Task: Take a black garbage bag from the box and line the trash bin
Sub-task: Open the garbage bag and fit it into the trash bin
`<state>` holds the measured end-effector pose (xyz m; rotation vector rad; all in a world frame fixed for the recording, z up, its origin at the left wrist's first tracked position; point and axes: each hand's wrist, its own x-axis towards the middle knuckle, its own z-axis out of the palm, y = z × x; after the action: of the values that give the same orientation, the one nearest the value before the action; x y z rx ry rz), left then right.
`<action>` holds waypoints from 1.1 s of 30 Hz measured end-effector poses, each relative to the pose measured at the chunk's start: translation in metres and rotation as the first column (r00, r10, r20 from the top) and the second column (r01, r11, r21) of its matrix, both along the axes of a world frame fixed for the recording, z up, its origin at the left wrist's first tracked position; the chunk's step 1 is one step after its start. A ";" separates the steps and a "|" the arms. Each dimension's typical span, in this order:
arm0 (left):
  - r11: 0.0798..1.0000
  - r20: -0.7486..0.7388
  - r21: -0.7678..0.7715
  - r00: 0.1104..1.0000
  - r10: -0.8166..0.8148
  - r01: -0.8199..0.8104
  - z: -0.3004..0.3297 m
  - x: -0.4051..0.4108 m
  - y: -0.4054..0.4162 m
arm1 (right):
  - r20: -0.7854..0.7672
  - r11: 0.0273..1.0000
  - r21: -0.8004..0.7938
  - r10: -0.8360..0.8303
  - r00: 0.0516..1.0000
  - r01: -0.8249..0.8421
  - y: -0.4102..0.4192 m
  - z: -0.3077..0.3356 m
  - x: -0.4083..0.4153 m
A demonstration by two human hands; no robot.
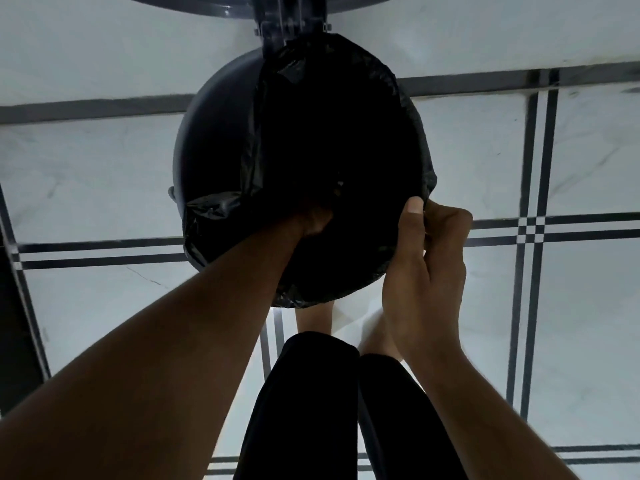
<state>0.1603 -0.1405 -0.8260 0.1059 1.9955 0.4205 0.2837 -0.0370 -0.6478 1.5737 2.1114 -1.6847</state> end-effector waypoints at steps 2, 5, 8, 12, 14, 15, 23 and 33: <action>0.992 -0.027 -0.068 0.994 -0.107 0.105 0.013 -0.001 0.003 | 0.012 1.000 -0.007 0.005 1.000 -0.005 0.000 0.004 0.001; 0.986 -0.193 -0.137 0.974 -0.121 0.096 0.033 0.004 0.003 | 0.030 1.000 -0.017 0.003 1.000 -0.003 -0.003 0.007 0.001; 0.994 -0.237 -0.099 0.971 0.025 -0.050 0.017 -0.001 0.001 | 0.020 1.000 -0.014 -0.009 1.000 0.010 -0.004 0.005 -0.002; 0.966 -0.094 0.005 0.962 0.257 -0.258 -0.023 -0.009 0.005 | -0.012 0.999 -0.008 -0.034 0.999 0.034 -0.003 -0.001 0.000; 0.900 -0.021 0.096 0.903 0.429 -0.425 -0.095 -0.009 -0.012 | -0.012 0.999 -0.004 -0.035 0.999 0.035 -0.003 -0.005 0.001; 0.886 -0.032 0.104 0.889 0.457 -0.452 -0.167 -0.002 -0.030 | -0.012 0.999 -0.001 -0.039 0.999 0.039 -0.003 -0.007 0.001; 0.996 -0.145 -0.017 0.986 0.085 -0.089 0.097 -0.003 0.020 | 0.056 0.996 0.066 -0.063 0.996 0.059 0.014 0.006 -0.013; 0.970 -0.780 -0.235 0.608 -0.147 -0.068 0.215 -0.014 -0.048 | 0.109 0.988 0.151 0.027 0.994 -0.043 0.041 0.012 -0.055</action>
<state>0.1465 -0.1883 -0.6113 0.2119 2.9229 0.0701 0.2288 0.0037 -0.6361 1.6144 2.2474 -1.4247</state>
